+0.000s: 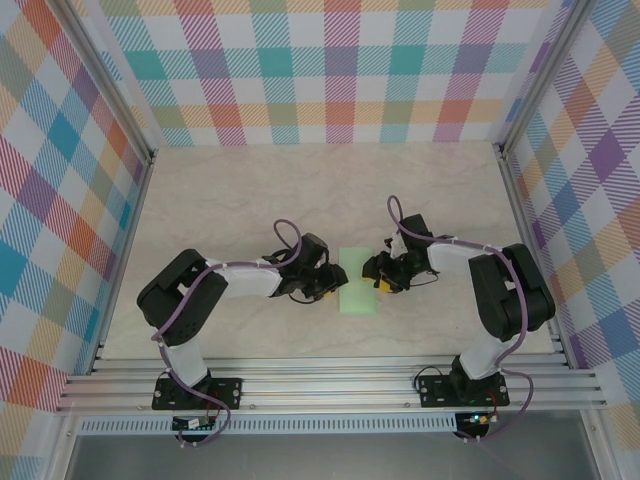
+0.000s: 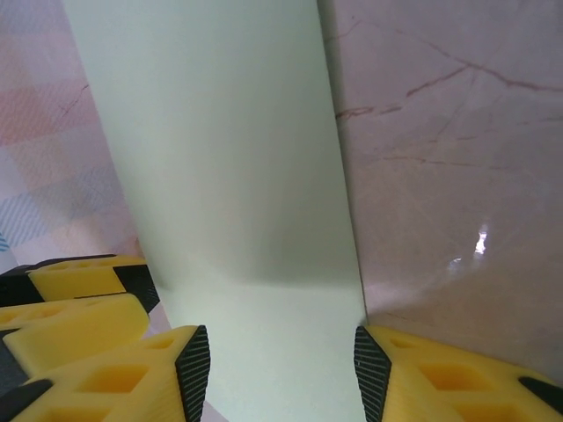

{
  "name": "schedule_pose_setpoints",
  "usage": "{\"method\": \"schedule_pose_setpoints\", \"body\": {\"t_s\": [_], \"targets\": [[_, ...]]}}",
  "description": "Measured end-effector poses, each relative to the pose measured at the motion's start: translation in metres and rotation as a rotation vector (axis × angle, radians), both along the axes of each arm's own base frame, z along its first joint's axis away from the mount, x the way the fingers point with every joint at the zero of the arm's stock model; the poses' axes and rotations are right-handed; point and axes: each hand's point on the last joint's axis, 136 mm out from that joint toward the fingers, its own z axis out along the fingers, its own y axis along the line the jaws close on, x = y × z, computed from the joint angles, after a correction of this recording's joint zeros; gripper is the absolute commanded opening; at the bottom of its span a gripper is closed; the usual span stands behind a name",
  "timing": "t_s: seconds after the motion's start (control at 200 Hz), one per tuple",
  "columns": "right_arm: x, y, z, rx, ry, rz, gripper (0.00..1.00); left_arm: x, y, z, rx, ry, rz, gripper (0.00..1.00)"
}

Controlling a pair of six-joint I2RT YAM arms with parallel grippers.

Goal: Fold a paper plane with a square sheet of paper (pick it up from the middle)
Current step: Fold the triangle a second time at the center of the table.

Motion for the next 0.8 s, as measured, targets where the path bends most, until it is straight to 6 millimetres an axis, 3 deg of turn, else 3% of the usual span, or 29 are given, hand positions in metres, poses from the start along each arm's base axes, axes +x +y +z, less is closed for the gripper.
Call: {"method": "schedule_pose_setpoints", "body": {"t_s": [0.8], "targets": [[-0.0001, -0.0014, 0.0, 0.039, -0.003, -0.012, 0.48, -0.0065, -0.0076, 0.0006, -0.028, 0.032, -0.013, 0.44]]}}
